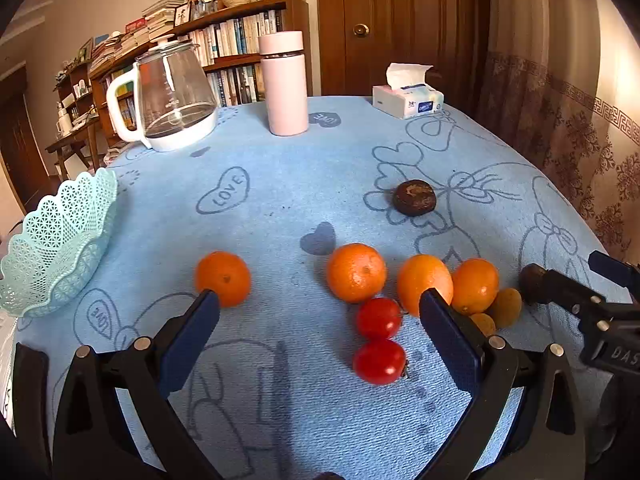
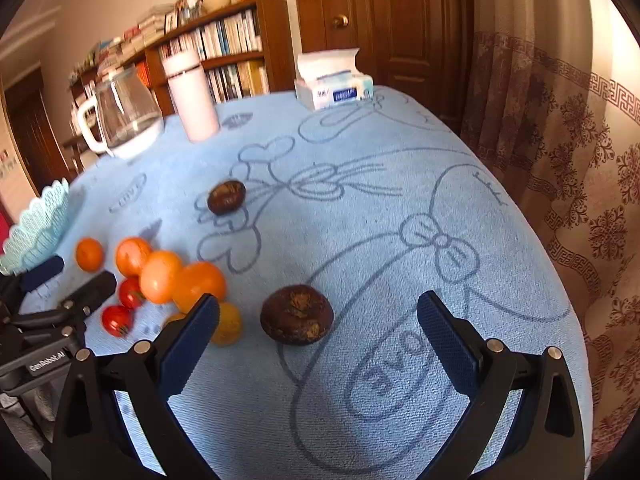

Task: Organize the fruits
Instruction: 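Grasp a mandarin orange with the left tool while the right tool approaches a dark brown fruit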

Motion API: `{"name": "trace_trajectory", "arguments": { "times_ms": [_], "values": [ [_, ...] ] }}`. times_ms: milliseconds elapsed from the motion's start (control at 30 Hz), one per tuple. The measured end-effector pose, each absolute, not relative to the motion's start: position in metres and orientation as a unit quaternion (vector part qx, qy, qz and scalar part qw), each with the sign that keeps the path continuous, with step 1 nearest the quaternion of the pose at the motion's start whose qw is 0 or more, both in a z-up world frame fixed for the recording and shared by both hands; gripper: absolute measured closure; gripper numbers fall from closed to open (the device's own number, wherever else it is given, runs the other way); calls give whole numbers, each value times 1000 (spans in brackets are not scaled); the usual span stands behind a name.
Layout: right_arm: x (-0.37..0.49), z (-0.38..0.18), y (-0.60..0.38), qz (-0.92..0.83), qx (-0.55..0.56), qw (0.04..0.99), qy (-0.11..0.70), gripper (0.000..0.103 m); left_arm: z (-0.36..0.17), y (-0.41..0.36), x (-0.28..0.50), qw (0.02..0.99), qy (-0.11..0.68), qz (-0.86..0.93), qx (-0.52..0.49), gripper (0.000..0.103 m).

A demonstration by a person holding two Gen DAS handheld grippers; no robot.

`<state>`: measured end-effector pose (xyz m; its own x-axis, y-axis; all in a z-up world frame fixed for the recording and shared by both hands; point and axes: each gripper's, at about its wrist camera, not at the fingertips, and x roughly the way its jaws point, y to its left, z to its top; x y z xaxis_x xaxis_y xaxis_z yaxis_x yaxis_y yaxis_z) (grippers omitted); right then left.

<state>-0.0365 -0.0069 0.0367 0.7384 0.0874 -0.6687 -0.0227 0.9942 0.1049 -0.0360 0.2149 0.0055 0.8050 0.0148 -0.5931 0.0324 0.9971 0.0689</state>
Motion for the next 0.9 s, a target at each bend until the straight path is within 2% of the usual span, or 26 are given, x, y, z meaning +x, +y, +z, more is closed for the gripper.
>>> {"name": "trace_trajectory", "arguments": {
  "times_ms": [267,600,700,800,900],
  "values": [
    [-44,49,-23,24,89,940,327,5,12,226,-45,954,296,18,41,2],
    [-56,56,-4,49,53,947,312,5,15,265,-47,953,301,7,24,3],
    [-59,56,5,62,39,947,313,5,16,269,-41,950,310,-11,25,14],
    [-60,53,9,71,37,945,316,5,12,267,-35,947,319,-20,35,18],
    [-60,50,9,76,39,943,322,5,6,266,-26,942,333,-27,38,27]
  ]
}}
